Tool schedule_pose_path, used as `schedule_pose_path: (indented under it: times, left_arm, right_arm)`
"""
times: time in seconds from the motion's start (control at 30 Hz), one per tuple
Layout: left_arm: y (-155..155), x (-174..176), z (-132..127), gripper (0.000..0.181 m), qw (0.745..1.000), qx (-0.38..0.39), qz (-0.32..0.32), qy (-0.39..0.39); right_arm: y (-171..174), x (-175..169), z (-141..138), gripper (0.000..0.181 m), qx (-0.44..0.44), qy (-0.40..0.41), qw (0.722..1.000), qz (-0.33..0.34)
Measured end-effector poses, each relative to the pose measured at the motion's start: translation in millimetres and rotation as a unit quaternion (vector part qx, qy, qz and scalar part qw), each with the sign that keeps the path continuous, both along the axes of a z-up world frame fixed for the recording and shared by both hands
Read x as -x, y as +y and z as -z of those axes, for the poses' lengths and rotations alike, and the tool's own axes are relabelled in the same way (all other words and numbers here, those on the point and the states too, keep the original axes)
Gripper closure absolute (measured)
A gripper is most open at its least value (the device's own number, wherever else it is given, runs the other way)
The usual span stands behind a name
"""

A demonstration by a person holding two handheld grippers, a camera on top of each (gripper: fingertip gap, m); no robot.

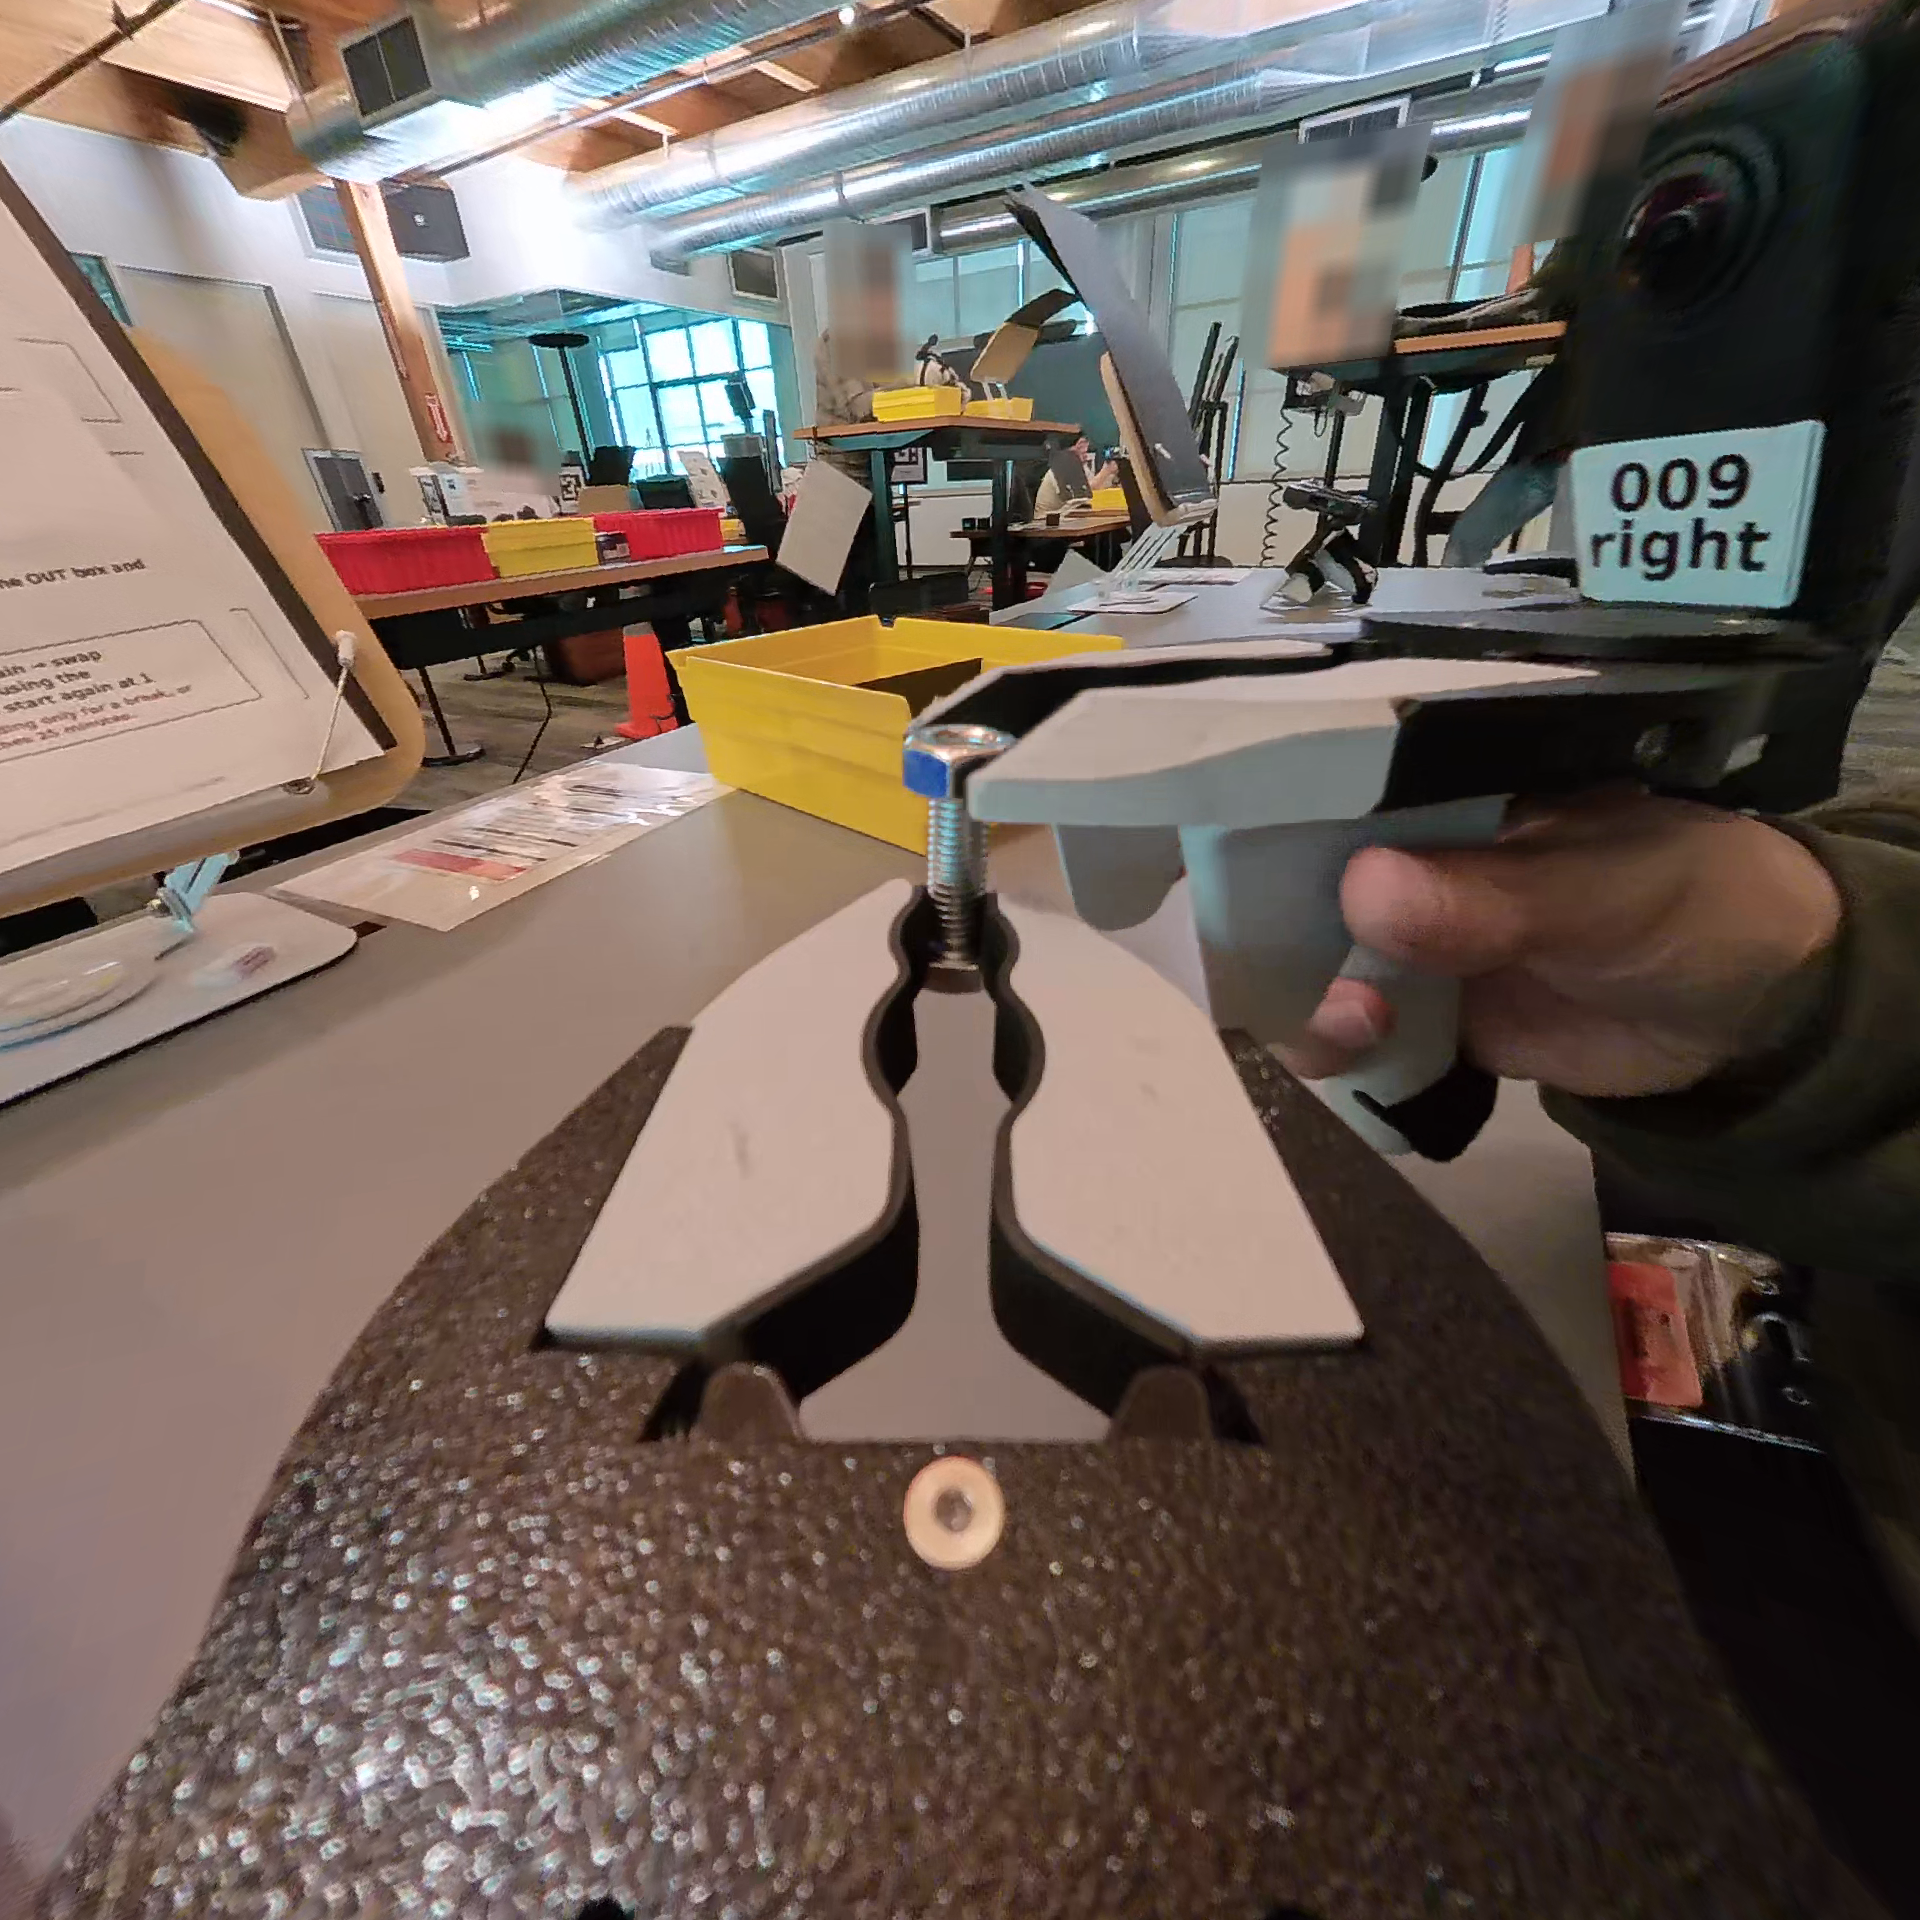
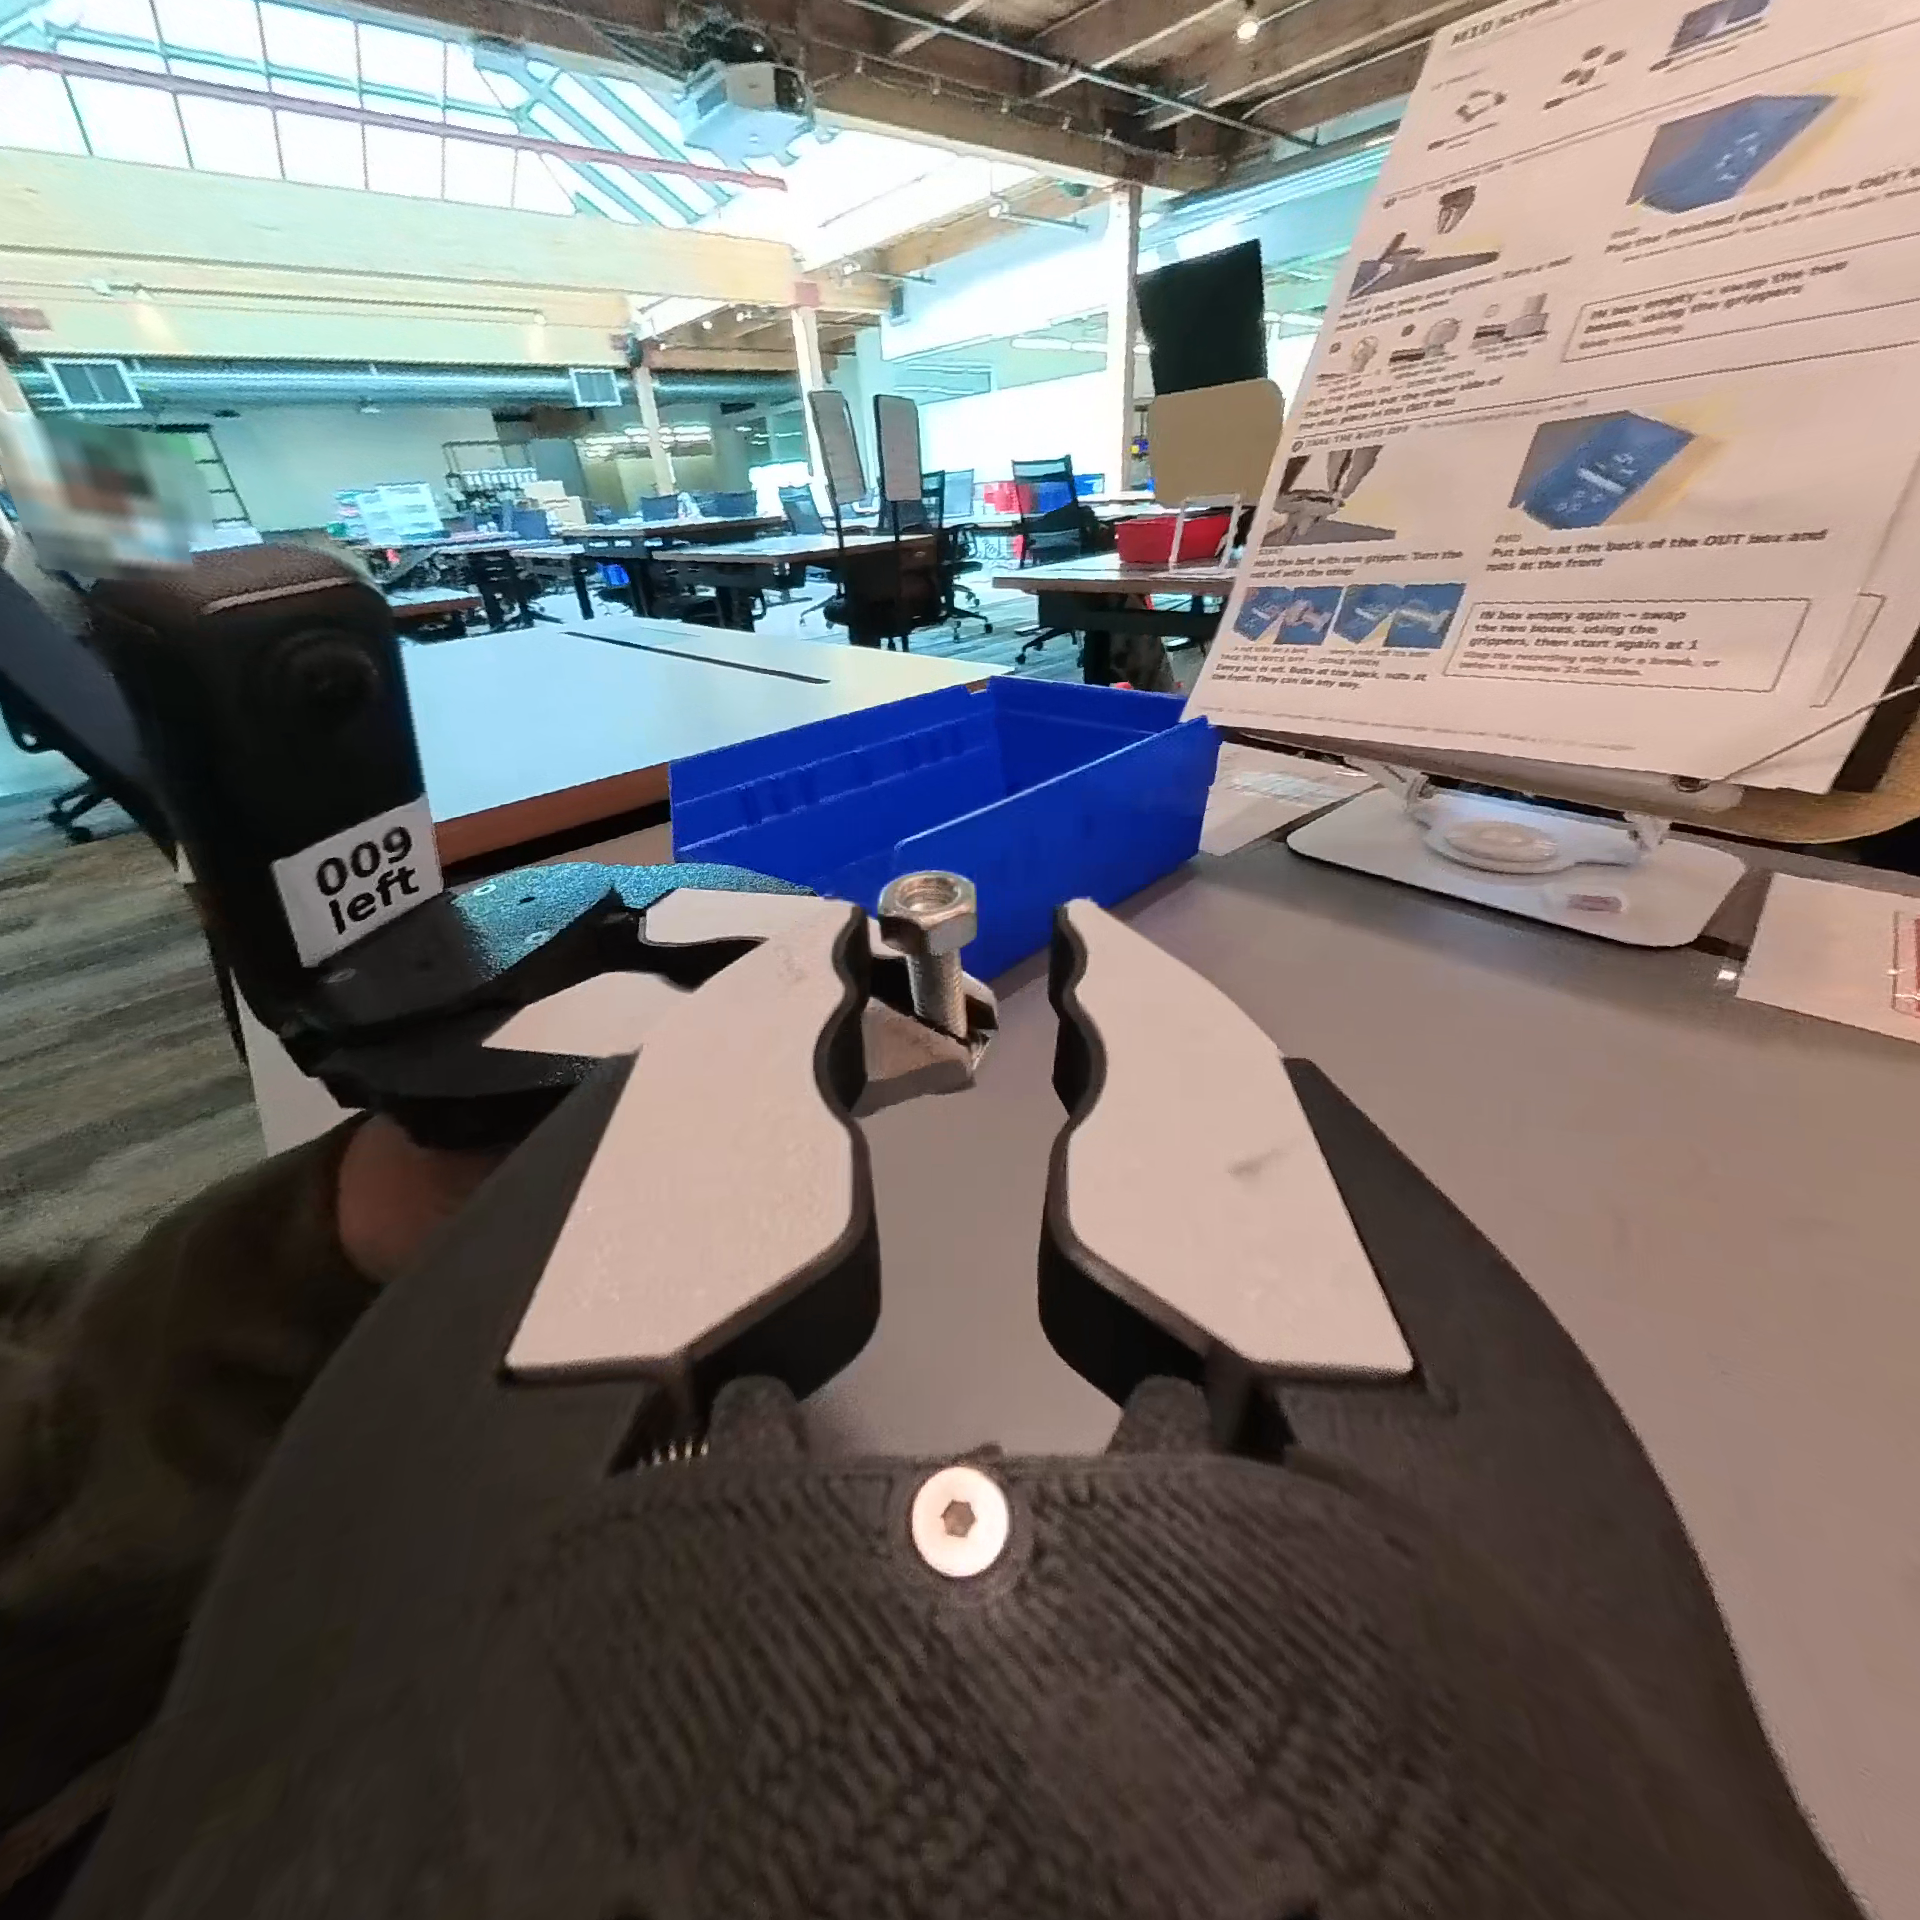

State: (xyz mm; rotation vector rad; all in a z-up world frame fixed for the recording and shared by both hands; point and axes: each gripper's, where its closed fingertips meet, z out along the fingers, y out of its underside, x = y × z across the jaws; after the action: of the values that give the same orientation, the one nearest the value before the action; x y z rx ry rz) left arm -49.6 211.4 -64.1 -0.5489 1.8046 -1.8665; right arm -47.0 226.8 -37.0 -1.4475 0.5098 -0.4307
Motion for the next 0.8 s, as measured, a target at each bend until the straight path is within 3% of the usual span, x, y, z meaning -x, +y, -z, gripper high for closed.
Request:
schedule_pose_path:
  times: [0.17, 0.33, 0.43, 0.57, 0.73, 0.8]
  left_arm:
    - [-0.1, -1.1, 2.3, 0.172, 1.000, -0.008, -0.003, 0.003]
    - [-1.2, 1.7, 6.9, 0.172, 1.000, -0.020, 0.017, 0.010]
    - [-5.9, 22.0, 8.1, 0.172, 0.994, -0.032, 0.106, 0.006]
    - [-16.5, 64.0, 9.7, 0.172, 0.967, -0.049, 0.250, -0.006]
    - [-27.5, 99.6, 7.0, 0.172, 0.928, -0.018, 0.373, 0.003]
    - [-28.5, 97.1, 4.6, 0.172, 0.931, -0.010, 0.365, 0.000]
  right_arm:
    - [2.0, 2.7, -1.0, 0.164, 0.004, -0.009, 1.000, 0.001]
    - [2.2, 4.1, 4.4, 0.164, 0.038, -0.012, 0.999, -0.021]
    - [1.5, 19.5, 6.1, 0.164, 0.065, -0.026, 0.991, -0.114]
    - [-11.1, 63.2, 6.5, 0.164, 0.048, -0.010, 0.952, -0.303]
    - [-22.3, 98.4, 4.7, 0.164, 0.017, -0.012, 0.907, -0.420]
    - [-22.6, 102.9, 2.3, 0.164, 0.006, -0.011, 0.901, -0.435]
